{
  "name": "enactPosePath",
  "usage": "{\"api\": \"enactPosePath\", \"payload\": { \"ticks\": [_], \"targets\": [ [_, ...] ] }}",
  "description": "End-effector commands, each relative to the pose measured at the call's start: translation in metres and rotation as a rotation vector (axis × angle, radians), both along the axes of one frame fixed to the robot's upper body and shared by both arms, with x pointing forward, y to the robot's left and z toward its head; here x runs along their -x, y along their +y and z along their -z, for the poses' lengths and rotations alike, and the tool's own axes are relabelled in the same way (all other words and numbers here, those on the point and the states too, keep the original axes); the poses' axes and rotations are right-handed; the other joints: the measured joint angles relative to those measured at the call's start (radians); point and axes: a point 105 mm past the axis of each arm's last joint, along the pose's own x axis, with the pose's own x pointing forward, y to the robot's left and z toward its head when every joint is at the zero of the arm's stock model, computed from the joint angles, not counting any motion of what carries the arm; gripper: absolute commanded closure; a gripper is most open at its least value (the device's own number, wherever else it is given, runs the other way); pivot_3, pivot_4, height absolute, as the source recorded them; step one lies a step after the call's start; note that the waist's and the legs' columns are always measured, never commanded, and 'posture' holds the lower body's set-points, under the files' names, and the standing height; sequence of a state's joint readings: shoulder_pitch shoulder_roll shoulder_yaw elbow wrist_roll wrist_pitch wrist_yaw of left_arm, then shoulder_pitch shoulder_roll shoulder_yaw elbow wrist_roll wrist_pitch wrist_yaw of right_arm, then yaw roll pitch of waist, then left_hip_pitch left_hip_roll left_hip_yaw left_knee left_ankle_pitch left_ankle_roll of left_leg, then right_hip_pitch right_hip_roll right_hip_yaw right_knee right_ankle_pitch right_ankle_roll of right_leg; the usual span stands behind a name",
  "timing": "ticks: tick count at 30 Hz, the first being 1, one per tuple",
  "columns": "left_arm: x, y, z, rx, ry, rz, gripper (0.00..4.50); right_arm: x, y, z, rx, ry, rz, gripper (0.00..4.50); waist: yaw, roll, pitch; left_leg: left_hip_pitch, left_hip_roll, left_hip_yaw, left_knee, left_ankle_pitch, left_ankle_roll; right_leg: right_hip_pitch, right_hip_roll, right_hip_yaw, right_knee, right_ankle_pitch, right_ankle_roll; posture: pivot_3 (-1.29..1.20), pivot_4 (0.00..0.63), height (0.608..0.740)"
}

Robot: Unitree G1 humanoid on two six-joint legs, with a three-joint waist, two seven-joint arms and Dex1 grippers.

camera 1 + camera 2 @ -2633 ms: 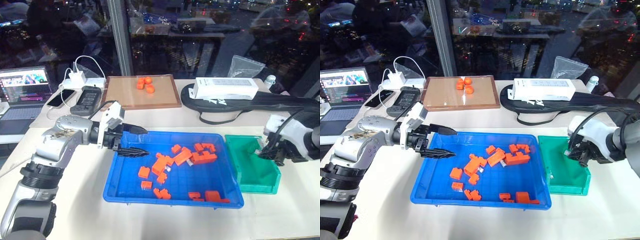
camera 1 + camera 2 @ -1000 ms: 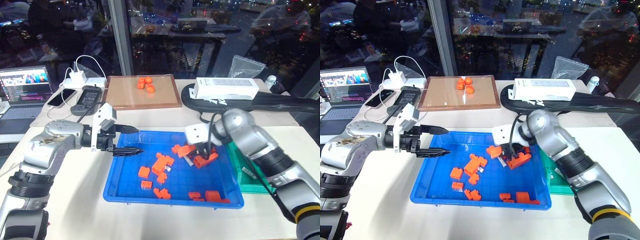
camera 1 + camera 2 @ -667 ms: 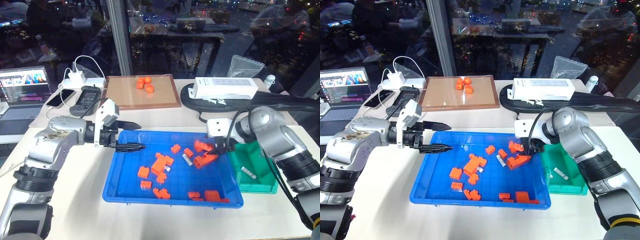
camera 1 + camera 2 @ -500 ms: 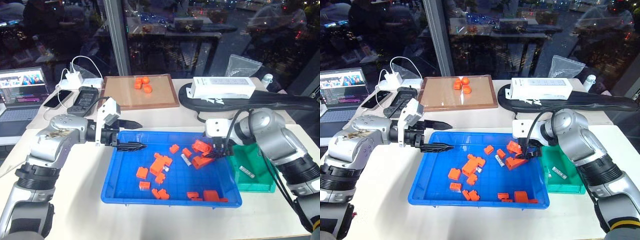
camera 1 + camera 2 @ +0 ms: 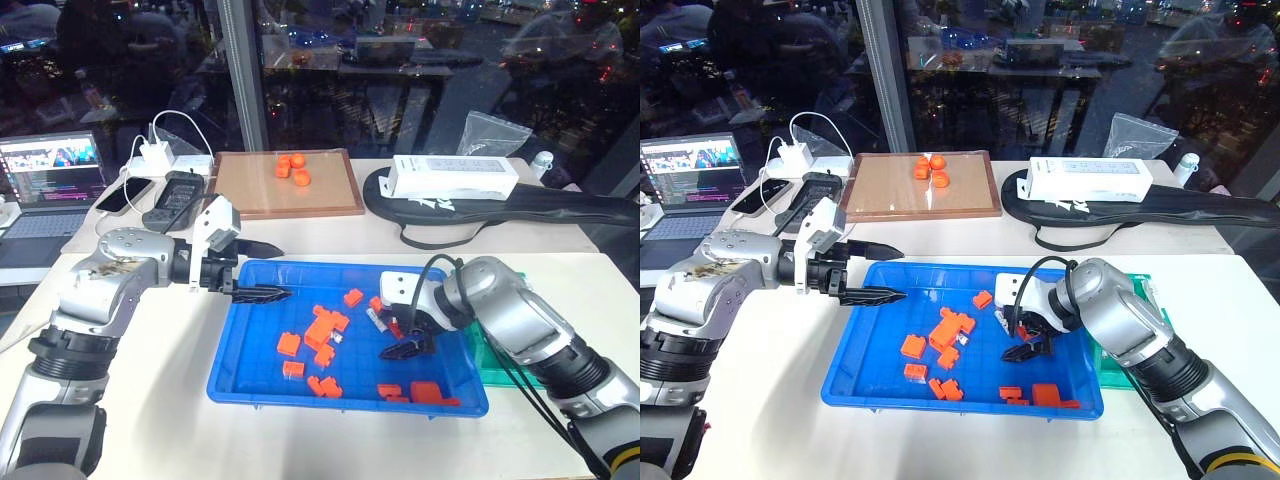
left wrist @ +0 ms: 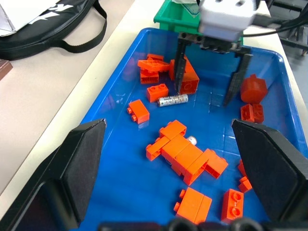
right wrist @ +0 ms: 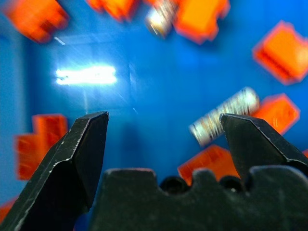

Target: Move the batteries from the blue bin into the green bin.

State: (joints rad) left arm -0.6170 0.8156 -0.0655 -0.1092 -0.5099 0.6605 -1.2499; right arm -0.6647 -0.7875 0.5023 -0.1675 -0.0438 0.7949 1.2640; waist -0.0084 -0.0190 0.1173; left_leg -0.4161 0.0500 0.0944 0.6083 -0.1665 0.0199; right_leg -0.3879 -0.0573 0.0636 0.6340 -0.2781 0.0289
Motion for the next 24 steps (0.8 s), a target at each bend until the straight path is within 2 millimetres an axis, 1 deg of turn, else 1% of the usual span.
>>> {"api": "enactPosePath", "payload": {
  "ticks": [1,3,4,9,14,17,18,19,21,22,24],
  "targets": [
    [0.003,0.000,-0.004,-0.023,-0.029,0.011,0.00,-0.010,0.003,-0.004,0.001,-0.039,0.019,0.96,-0.002,0.000,0.000,0.000,0.000,0.000,0.000,0.000,0.000,0.000,0.000,0.000,0.000,0.000,0.000,0.00,0.150,0.740],
    [0.002,0.001,-0.004,-0.023,-0.032,0.004,0.00,-0.013,0.004,-0.002,0.007,-0.051,0.025,1.72,-0.003,0.000,0.000,0.000,0.000,0.000,0.000,0.000,0.000,0.000,0.000,0.000,0.000,0.000,0.000,0.00,0.150,0.740],
    [0.002,0.001,-0.004,-0.024,-0.032,0.003,0.00,-0.015,0.005,-0.001,0.007,-0.057,0.025,1.93,-0.004,0.000,0.000,0.000,0.000,0.000,0.000,0.000,0.000,0.000,0.000,0.000,0.000,0.000,0.000,0.00,0.150,0.740],
    [0.003,0.003,-0.001,-0.033,-0.028,0.002,0.00,-0.019,0.015,-0.002,-0.007,-0.065,0.024,1.93,-0.004,0.000,0.000,0.000,0.000,0.000,0.000,0.000,0.000,0.000,0.001,0.000,0.000,0.000,0.000,0.00,0.150,0.740],
    [0.003,0.004,0.001,-0.037,-0.029,-0.001,0.00,-0.022,0.022,-0.001,-0.014,-0.063,0.026,1.93,-0.003,0.000,0.000,0.000,0.000,0.000,0.000,0.000,0.000,0.000,0.001,0.000,0.000,0.000,0.000,0.00,0.150,0.740],
    [-0.007,0.007,-0.001,-0.027,-0.055,-0.056,0.00,-0.028,0.023,0.005,-0.001,-0.067,0.036,1.93,-0.002,0.000,0.000,0.000,0.000,0.000,0.000,0.000,0.000,0.000,0.000,0.000,0.000,0.000,0.000,0.00,0.150,0.740],
    [-0.008,0.007,-0.001,-0.028,-0.059,-0.060,0.00,-0.028,0.023,0.005,-0.006,-0.064,0.042,2.45,-0.003,0.000,0.000,0.000,0.000,0.000,0.000,0.000,0.000,0.000,0.000,0.000,0.000,0.000,0.000,0.00,0.150,0.740],
    [-0.008,0.007,-0.001,-0.030,-0.062,-0.059,0.00,-0.027,0.023,0.006,-0.004,-0.058,0.036,2.59,-0.004,0.000,0.000,0.000,0.000,0.000,0.000,0.000,0.000,0.000,0.001,0.000,0.000,0.000,0.000,0.00,0.150,0.740],
    [-0.008,0.007,-0.001,-0.032,-0.065,-0.060,0.00,-0.025,0.023,0.005,-0.006,-0.055,0.025,3.26,-0.003,0.000,0.000,0.000,0.000,0.000,0.000,0.000,0.000,0.000,0.001,0.000,0.000,0.000,0.000,0.00,0.150,0.740],
    [-0.009,0.008,-0.001,-0.034,-0.066,-0.060,0.00,-0.024,0.024,0.003,-0.009,-0.059,0.019,3.69,-0.003,0.000,0.000,0.000,0.000,0.000,0.000,0.000,0.000,0.000,0.001,0.000,0.000,0.000,0.000,0.00,0.150,0.740],
    [-0.009,0.008,0.000,-0.036,-0.067,-0.060,0.00,-0.024,0.025,0.002,-0.014,-0.064,0.015,4.24,-0.003,0.000,0.000,0.000,0.000,0.000,0.000,0.000,0.000,0.000,0.001,0.000,0.000,0.000,0.000,0.00,0.150,0.740]
  ]
}}
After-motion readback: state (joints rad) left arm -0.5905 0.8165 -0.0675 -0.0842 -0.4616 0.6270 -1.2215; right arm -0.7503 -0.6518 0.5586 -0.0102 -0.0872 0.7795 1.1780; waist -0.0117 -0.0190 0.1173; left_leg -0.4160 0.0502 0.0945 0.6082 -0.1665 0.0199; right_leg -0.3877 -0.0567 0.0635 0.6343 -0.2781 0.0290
